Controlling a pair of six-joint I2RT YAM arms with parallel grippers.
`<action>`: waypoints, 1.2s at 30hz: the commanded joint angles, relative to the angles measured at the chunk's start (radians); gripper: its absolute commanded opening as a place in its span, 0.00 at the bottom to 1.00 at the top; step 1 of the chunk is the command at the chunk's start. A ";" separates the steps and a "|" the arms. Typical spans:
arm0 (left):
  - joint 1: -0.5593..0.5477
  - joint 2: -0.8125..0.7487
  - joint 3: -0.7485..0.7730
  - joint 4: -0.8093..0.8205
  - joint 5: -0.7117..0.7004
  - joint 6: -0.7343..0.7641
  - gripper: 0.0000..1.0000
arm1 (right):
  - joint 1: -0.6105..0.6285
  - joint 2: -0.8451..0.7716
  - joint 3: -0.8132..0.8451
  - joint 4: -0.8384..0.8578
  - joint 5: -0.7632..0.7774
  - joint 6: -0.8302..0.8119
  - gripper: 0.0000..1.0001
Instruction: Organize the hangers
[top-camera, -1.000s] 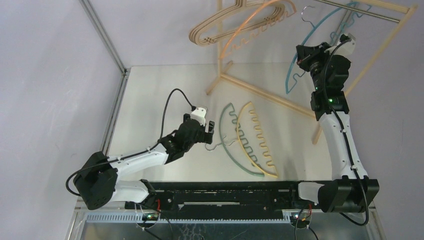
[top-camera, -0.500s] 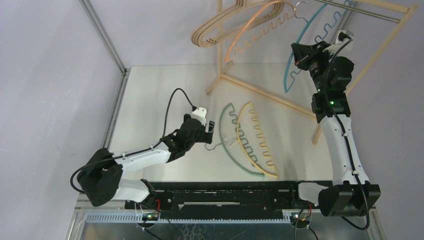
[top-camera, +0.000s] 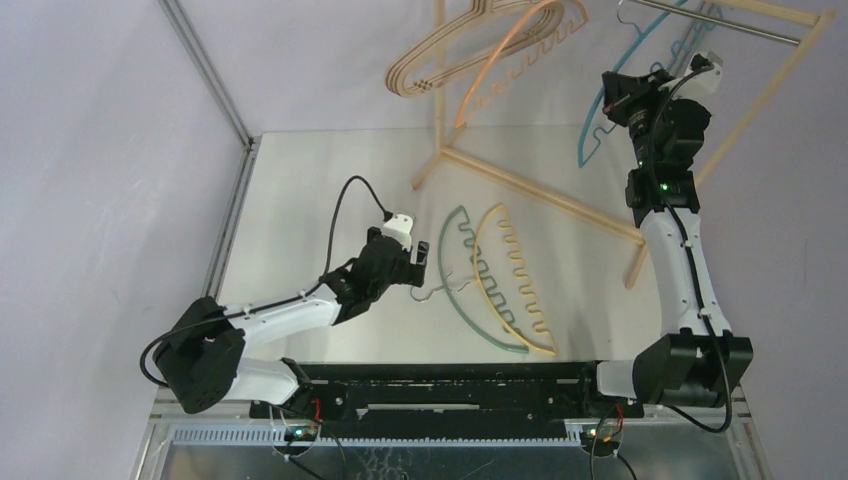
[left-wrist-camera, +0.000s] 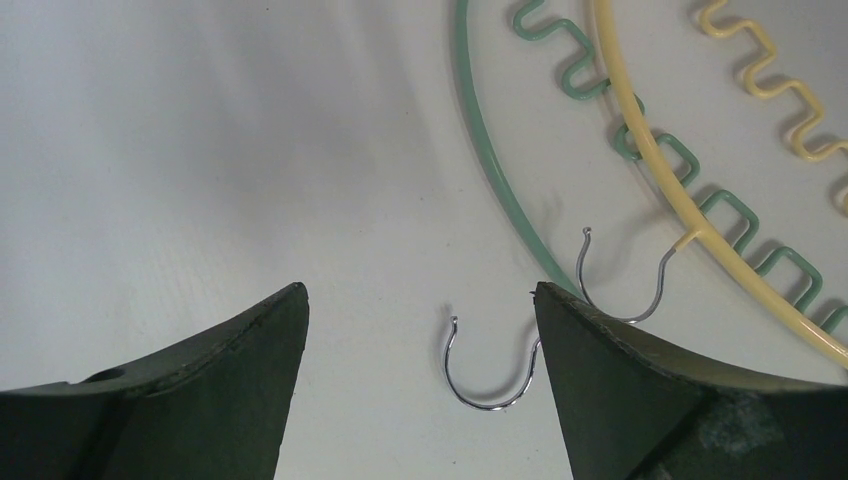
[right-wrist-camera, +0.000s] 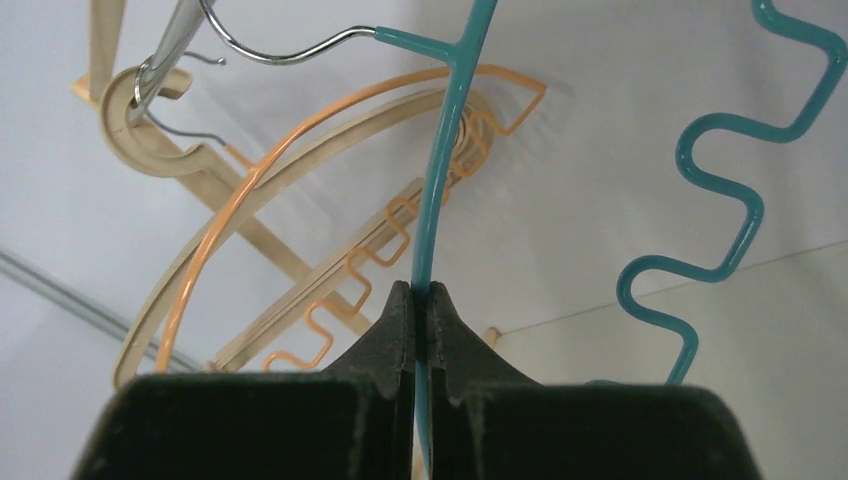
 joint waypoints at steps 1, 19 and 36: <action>0.015 -0.041 -0.008 0.017 -0.015 0.019 0.88 | -0.020 0.029 0.069 0.108 0.034 0.014 0.00; 0.031 -0.031 -0.018 0.023 -0.007 0.016 0.88 | 0.040 0.081 0.032 -0.026 0.061 -0.004 0.51; 0.036 -0.015 -0.050 0.060 0.027 -0.004 0.88 | 0.382 -0.471 -0.310 -0.243 0.481 -0.211 0.85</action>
